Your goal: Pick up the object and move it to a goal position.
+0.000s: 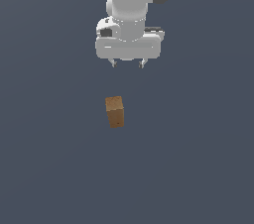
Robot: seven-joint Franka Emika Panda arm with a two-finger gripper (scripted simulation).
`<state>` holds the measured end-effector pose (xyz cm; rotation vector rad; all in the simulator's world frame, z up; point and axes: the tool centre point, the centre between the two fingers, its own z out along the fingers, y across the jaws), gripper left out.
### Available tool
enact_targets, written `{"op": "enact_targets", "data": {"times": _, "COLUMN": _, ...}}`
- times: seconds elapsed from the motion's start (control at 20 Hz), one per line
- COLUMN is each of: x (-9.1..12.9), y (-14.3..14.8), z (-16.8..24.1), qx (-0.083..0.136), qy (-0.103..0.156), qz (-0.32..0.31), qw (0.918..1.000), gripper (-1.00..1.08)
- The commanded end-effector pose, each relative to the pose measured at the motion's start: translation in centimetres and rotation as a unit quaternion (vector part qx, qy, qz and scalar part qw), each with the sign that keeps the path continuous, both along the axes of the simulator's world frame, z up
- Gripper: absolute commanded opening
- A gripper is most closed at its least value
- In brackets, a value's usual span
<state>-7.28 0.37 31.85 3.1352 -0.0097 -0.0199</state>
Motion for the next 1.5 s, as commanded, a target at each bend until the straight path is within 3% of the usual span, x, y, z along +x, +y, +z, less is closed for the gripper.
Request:
{"op": "enact_targets", "data": {"times": 0.0, "x": 0.0, "y": 0.0, "z": 0.0, "qx": 0.0, "qy": 0.0, "qz": 0.0, "qw": 1.0, "gripper": 1.0}}
{"op": "enact_targets", "data": {"times": 0.45, "x": 0.3, "y": -2.2, "z": 0.9, "qx": -0.016, "qy": -0.011, "qz": -0.016, "qw": 0.9997, "gripper": 1.0}}
{"op": "enact_targets", "data": {"times": 0.8, "x": 0.6, "y": -2.3, "z": 0.5, "qx": -0.016, "qy": -0.01, "qz": -0.012, "qw": 0.9997, "gripper": 1.0}}
{"op": "enact_targets", "data": {"times": 1.45, "x": 4.0, "y": -4.2, "z": -6.9, "qx": -0.003, "qy": -0.007, "qz": 0.046, "qw": 0.9989, "gripper": 1.0}}
